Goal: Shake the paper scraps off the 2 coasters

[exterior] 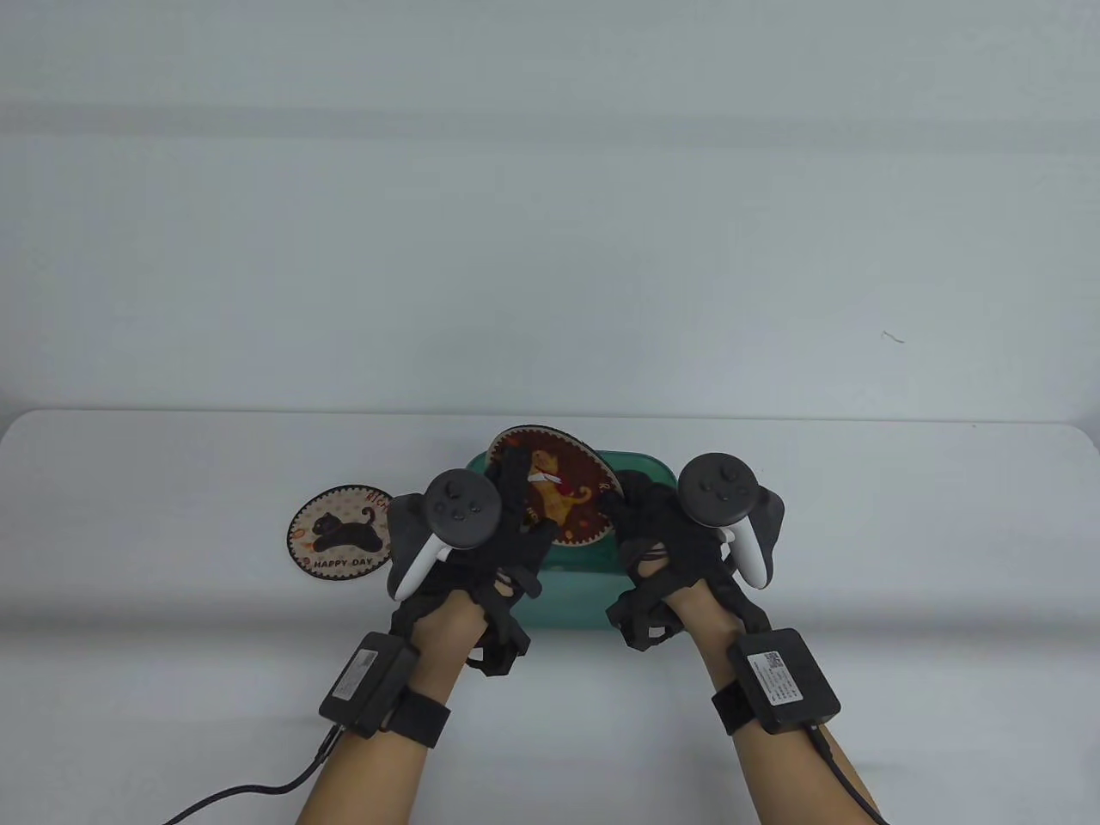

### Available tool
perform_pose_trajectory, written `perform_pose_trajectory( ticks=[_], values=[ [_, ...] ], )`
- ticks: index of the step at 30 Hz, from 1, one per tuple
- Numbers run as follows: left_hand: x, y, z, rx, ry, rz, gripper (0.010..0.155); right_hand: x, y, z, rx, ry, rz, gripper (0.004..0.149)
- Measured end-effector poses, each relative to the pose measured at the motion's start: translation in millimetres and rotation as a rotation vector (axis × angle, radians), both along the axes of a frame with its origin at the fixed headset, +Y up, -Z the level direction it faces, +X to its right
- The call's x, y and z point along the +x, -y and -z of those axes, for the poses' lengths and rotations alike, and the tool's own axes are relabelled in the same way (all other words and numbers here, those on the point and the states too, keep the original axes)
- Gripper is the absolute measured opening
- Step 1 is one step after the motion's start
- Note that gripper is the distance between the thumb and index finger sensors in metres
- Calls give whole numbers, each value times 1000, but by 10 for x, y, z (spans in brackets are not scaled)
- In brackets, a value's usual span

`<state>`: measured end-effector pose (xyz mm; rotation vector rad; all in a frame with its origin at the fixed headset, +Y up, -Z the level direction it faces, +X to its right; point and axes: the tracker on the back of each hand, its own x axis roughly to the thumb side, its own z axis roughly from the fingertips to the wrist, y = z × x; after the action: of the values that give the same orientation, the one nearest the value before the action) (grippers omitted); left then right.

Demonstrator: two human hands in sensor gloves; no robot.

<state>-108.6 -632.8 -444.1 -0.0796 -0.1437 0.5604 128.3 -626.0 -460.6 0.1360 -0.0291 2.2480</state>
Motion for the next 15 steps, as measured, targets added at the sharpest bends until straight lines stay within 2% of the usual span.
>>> perform_pose_trajectory(
  ticks=[2,4,11,15],
  values=[
    [11,75,56,-47,-16,55,58,56,12,33,-3,23,-37,40],
    [7,95,75,-43,-25,51,56,99,26,54,-6,37,-51,40],
    [72,-16,38,65,7,-60,68,96,64,71,-28,38,22,40],
    [179,43,25,60,44,2,77,2,57,35,-17,9,8,40]
  ],
)
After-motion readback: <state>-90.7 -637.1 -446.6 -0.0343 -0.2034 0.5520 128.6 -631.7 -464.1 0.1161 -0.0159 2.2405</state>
